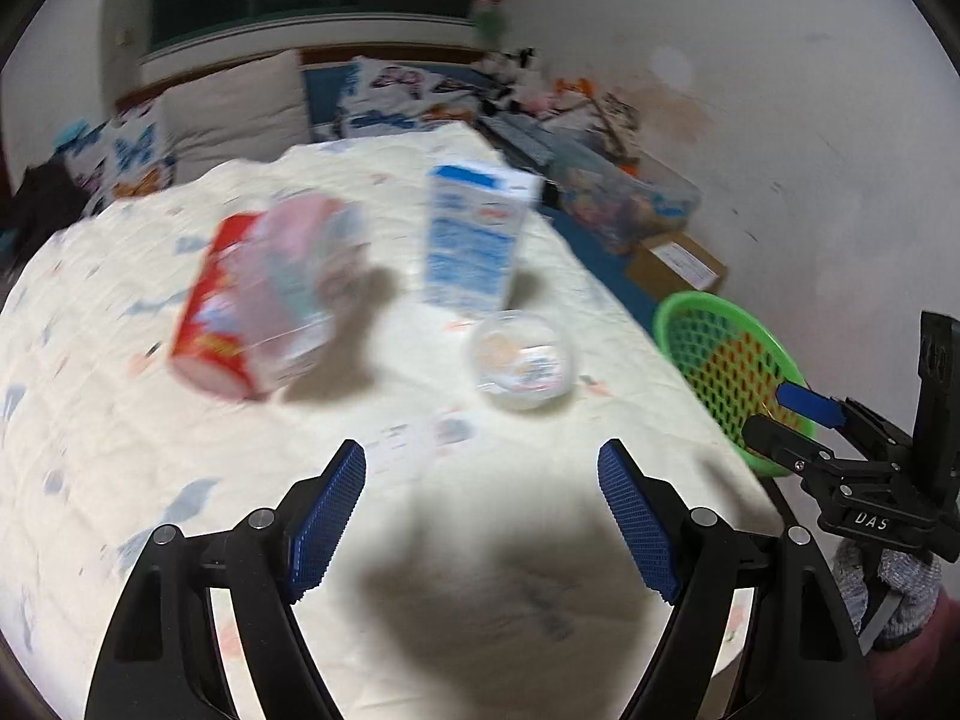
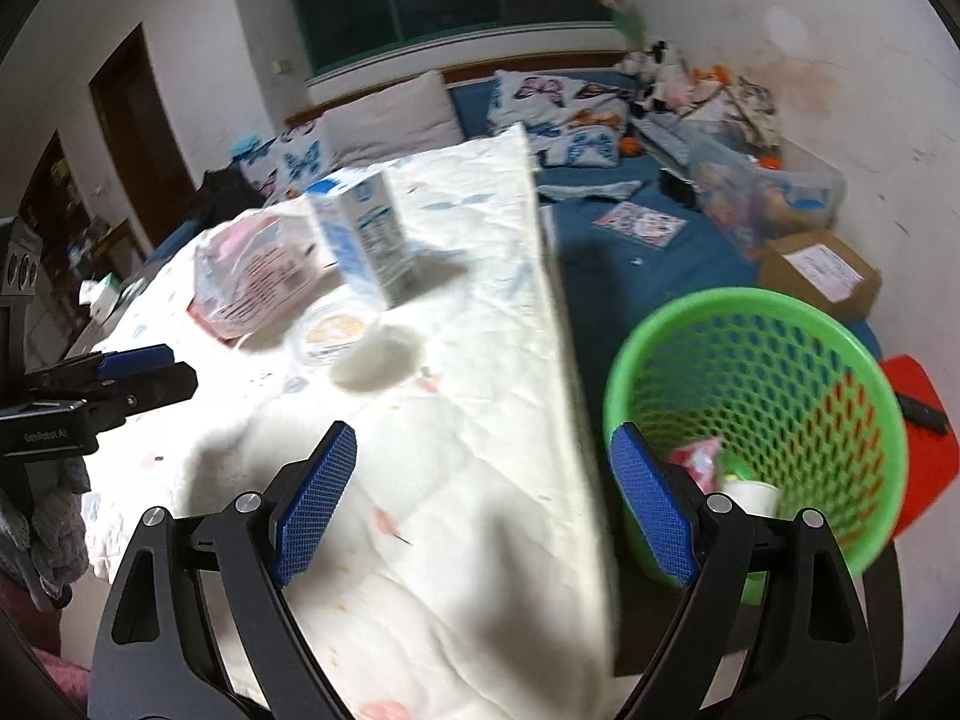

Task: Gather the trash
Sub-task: 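Return both tools to the bed toward the second pudding cup and plastic bag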

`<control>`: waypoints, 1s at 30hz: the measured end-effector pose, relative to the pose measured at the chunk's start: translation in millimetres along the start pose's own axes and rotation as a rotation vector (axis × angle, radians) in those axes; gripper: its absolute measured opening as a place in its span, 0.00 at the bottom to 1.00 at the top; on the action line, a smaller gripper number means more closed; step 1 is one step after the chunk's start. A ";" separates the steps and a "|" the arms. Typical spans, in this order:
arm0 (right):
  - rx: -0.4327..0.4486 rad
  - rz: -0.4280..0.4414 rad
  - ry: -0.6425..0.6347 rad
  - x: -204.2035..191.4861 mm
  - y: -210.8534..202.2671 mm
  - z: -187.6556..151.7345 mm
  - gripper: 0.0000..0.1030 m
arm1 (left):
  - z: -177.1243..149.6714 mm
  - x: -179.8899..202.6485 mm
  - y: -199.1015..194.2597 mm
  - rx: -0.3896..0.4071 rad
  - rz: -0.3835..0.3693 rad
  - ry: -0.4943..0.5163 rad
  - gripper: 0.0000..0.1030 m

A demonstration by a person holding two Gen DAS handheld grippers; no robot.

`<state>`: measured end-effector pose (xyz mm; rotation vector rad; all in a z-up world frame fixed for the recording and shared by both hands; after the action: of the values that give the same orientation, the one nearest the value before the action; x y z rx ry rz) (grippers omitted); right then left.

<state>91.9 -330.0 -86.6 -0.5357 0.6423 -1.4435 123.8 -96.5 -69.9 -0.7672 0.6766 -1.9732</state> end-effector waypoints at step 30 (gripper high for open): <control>-0.120 0.093 -0.174 -99.7 113.4 32.0 0.84 | 21.9 -81.6 -17.0 0.063 0.116 -0.111 0.75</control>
<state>194.6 -224.8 -133.3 -0.7084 0.6092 -1.2606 164.6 -20.9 -63.8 -0.7759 0.5780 -1.8241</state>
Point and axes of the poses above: each gripper's, at about its wrist camera, not at the fingertips, and y roughly the way its jaws point, x to its right, z to its top, the point moved 2 cm from there along y, roughly the way its jaws point, and after that the axes turned 6 degrees about -z, right-handed, at the moved point
